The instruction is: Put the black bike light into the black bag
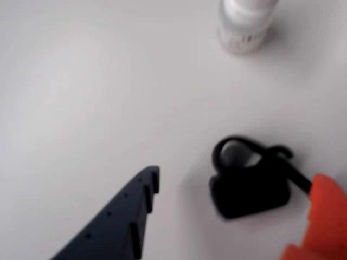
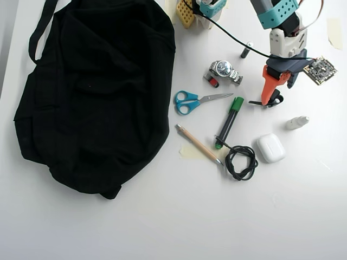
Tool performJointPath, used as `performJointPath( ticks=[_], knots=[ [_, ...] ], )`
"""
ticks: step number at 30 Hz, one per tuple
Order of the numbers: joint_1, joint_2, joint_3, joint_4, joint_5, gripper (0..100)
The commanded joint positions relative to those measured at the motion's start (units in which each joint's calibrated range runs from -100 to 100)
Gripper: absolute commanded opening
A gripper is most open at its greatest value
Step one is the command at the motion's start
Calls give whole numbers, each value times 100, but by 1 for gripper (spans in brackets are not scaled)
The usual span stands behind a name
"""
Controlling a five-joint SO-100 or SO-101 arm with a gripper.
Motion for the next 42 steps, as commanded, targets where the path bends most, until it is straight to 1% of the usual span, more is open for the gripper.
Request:
performJointPath(
  ticks=[1,3,14,21,39,42],
  knots=[
    [12,130,-565,264,-142,35],
    [-18,263,-789,652,-200,36],
    [-33,346,-933,755,-195,36],
    [-25,827,-1652,1384,-200,36],
    [-10,894,-1769,1539,-331,35],
    [12,1027,-1957,1720,-336,35]
  ],
)
